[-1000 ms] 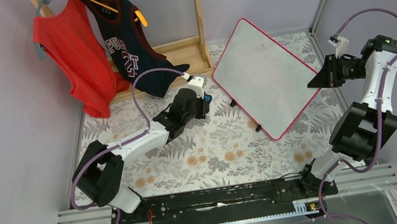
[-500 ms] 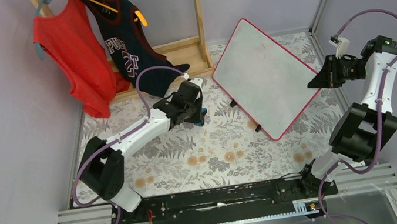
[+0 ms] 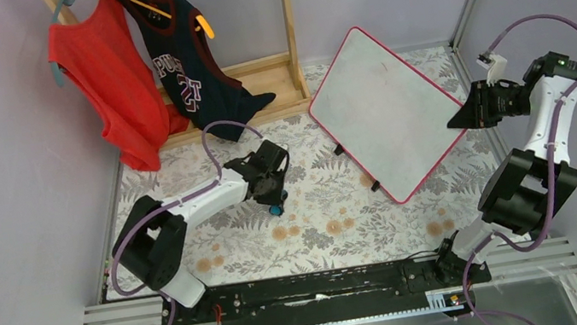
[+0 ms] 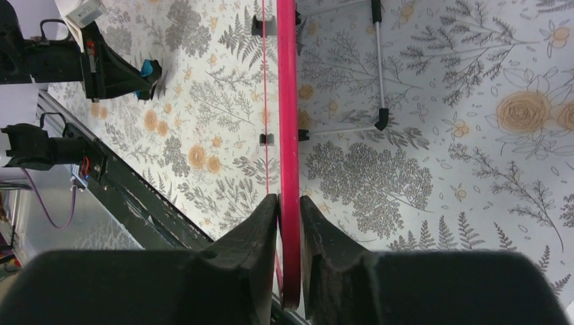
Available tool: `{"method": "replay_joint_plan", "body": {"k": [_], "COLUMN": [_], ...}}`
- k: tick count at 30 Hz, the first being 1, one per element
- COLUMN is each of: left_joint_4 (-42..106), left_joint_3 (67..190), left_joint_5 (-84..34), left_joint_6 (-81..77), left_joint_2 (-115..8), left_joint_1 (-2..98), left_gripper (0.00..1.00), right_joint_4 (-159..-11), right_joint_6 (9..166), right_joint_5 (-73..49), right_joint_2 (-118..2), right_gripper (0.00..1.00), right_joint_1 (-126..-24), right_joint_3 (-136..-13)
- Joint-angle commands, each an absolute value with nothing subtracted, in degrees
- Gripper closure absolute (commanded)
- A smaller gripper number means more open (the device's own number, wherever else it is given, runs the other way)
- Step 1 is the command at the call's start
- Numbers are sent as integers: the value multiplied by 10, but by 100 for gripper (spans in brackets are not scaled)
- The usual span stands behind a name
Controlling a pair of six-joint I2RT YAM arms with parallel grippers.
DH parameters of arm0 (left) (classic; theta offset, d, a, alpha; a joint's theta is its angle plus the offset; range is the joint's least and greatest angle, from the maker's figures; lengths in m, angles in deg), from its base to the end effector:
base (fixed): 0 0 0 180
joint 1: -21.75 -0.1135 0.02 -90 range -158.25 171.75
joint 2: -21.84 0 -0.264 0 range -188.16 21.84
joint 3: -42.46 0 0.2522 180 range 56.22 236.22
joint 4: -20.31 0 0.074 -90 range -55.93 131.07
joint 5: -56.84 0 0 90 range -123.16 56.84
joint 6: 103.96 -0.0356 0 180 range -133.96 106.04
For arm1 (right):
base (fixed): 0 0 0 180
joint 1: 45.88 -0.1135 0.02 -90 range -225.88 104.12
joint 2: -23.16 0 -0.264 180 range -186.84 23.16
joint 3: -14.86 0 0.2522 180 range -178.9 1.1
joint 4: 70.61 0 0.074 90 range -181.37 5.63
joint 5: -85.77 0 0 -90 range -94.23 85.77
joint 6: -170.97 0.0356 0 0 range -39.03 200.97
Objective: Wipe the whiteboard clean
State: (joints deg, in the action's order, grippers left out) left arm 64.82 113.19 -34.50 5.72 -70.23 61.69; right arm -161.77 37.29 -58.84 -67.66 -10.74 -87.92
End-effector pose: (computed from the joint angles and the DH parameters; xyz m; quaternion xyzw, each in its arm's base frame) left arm 0.2377 -0.1979 0.1856 0.1696 0.9630 -0.0941 0.1872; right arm 0.2524 -0.1422 0.3368 -0.1089 0.8790 0.2998 0.3545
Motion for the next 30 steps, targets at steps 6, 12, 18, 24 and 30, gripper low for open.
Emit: {"method": "replay_joint_plan", "body": {"k": [6,12,18,24,30], "left_joint_4": [617,609,602,596,596], "left_joint_3": [1120,1124,1126,1124,1125], "left_joint_5": [-313,-302,-288,-287,-286], "left_joint_6": [59,60,56,55,54], "left_joint_2": [-744,-753,-754,-746,-732], "left_joint_1": [611,611,611,611,612], "left_gripper": [81,73,70,63,56], "right_joint_4": [-1613,-1608,-1605,-1603,-1605], "right_joint_6": [349,349,352,355,358], "right_joint_5": [-559,-553,-555,-556,-556], "right_joint_2": [-662,-657,-654,-647,-642], "right_gripper": [62,59,55,51,51], "right_joint_1": [-116,-116,-116,-116,-116], "right_joint_3": [-862,-855,-855,-859,-863]}}
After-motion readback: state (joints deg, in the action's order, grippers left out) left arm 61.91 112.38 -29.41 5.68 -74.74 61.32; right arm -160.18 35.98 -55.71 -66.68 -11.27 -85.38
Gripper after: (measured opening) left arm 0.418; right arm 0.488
